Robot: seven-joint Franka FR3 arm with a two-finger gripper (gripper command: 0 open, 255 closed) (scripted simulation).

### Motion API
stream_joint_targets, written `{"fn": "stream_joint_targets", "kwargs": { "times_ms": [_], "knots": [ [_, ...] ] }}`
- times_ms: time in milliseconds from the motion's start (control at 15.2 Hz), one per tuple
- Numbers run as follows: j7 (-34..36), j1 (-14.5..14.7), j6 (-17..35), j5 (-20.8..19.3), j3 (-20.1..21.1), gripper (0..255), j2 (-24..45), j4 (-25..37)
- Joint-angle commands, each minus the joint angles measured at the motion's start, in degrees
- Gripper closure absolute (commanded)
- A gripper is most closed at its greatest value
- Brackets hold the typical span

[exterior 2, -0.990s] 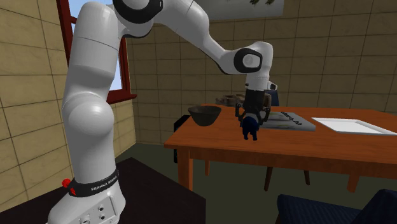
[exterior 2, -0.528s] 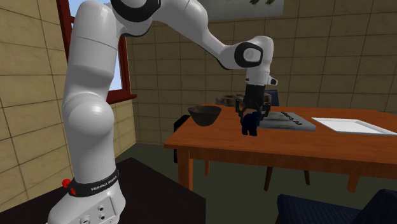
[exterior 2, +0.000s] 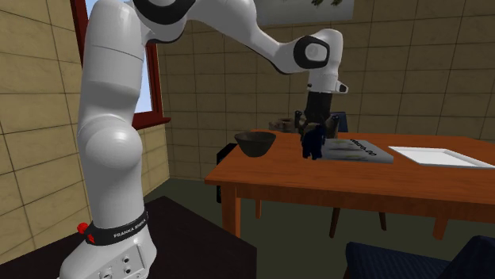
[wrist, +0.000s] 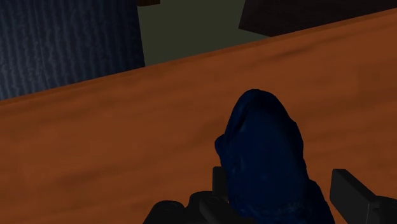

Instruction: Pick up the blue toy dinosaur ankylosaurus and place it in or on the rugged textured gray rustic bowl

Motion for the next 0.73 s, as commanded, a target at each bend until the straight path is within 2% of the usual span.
{"fn": "stream_joint_targets", "kwargs": {
  "times_ms": [0, 660],
  "knots": [
    [0.3, 0.1, -1.4, -0.2, 0.0, 255, -0.4, 1.0],
    [0.8, 0.1, -8.8, -0.7, -0.2, 255, -1.5, 7.4]
  ]
}}
